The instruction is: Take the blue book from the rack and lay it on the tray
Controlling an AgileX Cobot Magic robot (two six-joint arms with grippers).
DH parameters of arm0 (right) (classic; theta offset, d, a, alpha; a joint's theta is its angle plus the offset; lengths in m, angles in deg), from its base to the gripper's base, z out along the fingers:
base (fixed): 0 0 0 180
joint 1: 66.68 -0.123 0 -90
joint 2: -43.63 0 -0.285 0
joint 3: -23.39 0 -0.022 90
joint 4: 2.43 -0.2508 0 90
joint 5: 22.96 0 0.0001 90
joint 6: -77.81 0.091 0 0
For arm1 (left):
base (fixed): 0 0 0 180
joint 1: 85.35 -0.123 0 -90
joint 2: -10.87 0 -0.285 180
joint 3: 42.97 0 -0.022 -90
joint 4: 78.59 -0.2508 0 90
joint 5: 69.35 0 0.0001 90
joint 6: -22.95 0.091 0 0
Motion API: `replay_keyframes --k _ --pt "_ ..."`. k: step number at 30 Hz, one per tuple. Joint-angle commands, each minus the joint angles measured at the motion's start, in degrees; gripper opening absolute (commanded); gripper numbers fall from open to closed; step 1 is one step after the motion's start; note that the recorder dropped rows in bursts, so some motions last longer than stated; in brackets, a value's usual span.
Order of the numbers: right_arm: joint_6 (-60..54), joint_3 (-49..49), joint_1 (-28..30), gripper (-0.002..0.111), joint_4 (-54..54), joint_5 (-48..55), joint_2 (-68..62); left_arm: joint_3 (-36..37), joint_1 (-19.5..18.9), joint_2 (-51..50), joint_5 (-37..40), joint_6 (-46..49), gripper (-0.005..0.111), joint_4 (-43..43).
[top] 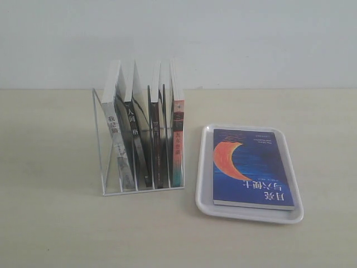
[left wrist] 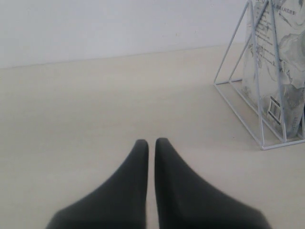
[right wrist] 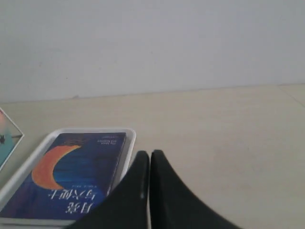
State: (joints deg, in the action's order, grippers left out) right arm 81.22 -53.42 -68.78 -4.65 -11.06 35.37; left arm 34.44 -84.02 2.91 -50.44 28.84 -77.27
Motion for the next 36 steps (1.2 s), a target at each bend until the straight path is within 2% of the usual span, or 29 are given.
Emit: replay_keyframes --k 1,5,36 --pt "-0.43 -0.40 0.33 0.000 -0.70 4.93 0.47 -0.19 -0.11 0.18 -0.91 0.13 0.005 0.14" --pt "-0.89 -0.40 0.33 0.000 -0.33 7.59 0.47 -0.19 -0.11 0.18 -0.91 0.13 0.005 0.14" --pt "-3.76 -0.40 0.89 0.000 -0.33 7.71 0.47 -0.19 -0.11 0.18 -0.91 0.13 0.005 0.14"
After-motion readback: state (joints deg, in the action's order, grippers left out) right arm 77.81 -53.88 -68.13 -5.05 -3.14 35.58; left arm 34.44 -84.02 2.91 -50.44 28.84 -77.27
